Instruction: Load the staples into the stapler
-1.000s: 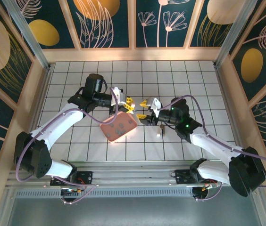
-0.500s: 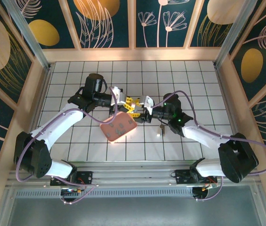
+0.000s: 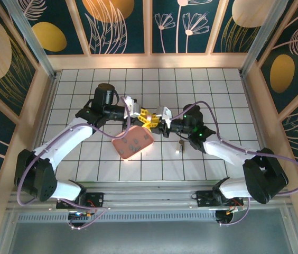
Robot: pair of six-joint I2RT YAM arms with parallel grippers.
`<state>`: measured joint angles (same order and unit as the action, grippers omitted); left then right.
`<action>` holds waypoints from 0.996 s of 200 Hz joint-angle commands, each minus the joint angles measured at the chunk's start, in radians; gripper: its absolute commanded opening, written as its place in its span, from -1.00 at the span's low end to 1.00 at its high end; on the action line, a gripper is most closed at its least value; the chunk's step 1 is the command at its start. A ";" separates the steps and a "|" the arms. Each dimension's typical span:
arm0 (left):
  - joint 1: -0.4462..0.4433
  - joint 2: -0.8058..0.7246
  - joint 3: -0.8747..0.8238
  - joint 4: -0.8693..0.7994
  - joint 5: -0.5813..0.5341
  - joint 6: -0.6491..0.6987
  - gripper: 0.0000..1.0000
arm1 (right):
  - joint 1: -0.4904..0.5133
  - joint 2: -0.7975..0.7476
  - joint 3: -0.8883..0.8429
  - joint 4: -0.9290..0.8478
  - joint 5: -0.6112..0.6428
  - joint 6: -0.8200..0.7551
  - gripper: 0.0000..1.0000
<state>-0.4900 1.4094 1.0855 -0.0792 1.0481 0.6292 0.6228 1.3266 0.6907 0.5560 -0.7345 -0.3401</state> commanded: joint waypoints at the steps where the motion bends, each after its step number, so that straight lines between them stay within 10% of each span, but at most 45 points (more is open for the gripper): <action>1: -0.003 -0.031 -0.018 0.076 0.005 -0.037 -0.89 | -0.012 -0.045 -0.031 0.034 0.003 0.054 -0.69; 37: -0.004 -0.023 -0.015 0.083 0.038 -0.042 -0.99 | -0.011 -0.043 -0.029 0.046 -0.018 0.062 -0.06; 84: -0.004 -0.023 -0.015 0.091 0.072 -0.048 -1.00 | -0.011 -0.011 -0.021 0.114 -0.057 0.100 0.02; 160: -0.004 -0.024 -0.017 0.114 0.093 -0.076 -0.98 | -0.019 0.023 -0.010 0.146 -0.092 0.136 -0.43; 199: -0.004 -0.038 -0.035 0.176 -0.019 -0.195 -0.33 | -0.056 -0.017 -0.033 0.107 -0.021 0.215 -0.74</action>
<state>-0.4953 1.4055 1.0721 0.0189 1.0920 0.5152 0.5980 1.3453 0.6720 0.6636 -0.8108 -0.2138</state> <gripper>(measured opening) 0.249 0.216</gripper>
